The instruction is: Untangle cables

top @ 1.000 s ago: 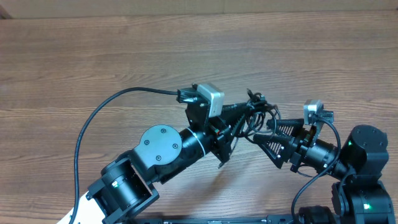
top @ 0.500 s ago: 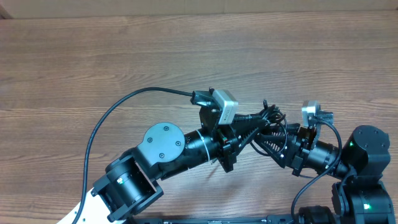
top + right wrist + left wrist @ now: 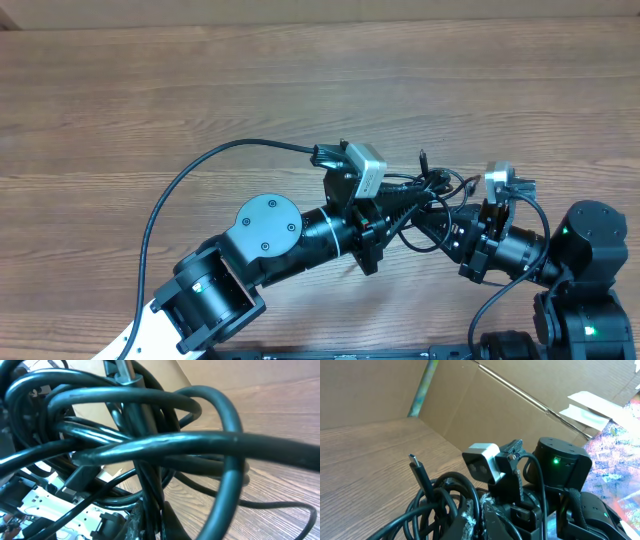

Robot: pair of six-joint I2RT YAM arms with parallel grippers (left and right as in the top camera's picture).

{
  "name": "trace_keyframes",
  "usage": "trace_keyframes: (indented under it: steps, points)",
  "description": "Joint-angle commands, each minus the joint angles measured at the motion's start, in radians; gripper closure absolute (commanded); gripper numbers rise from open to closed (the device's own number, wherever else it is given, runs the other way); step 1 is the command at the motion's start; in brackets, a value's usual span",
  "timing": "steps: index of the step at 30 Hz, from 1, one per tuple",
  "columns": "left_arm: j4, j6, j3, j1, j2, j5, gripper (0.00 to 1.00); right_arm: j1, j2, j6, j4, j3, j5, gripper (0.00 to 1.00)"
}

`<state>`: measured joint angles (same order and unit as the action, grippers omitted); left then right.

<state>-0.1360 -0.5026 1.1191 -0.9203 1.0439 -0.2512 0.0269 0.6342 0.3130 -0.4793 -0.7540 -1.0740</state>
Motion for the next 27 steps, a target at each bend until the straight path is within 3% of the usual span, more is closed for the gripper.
trace_keyframes:
  steps: [1,2,4,5,6,9,14,20,27]
  points:
    - [-0.015,0.009,0.011,0.005,0.010,0.050,0.91,0.001,-0.003,-0.006,0.010,-0.024,-0.019,0.96]
    - [-0.019,0.010,0.011,0.006,0.009,0.054,0.89,0.001,-0.003,-0.006,0.007,-0.024,-0.011,0.96]
    - [-0.029,0.034,0.011,0.007,0.010,0.060,0.71,0.001,-0.003,-0.006,-0.012,-0.024,0.027,0.96]
    - [-0.043,0.071,0.011,0.008,0.010,0.061,0.54,0.001,-0.003,-0.006,-0.020,-0.024,0.035,0.96]
    - [-0.051,0.085,0.011,0.008,0.010,0.066,0.44,0.001,-0.003,-0.006,-0.019,-0.024,0.035,0.96]
    - [-0.107,0.127,0.011,0.011,0.009,0.116,0.30,0.001,-0.003,-0.006,-0.020,-0.024,0.045,0.96]
    - [-0.238,0.140,0.011,0.013,0.008,0.314,0.17,0.001,-0.003,-0.006,-0.034,-0.024,0.082,0.96]
    - [-0.326,0.064,0.011,0.029,0.007,0.391,0.06,0.000,-0.003,-0.005,-0.047,-0.024,0.128,0.96]
    - [-0.418,0.022,0.011,0.086,0.007,0.389,0.06,0.000,-0.003,-0.006,-0.099,-0.024,0.235,0.96]
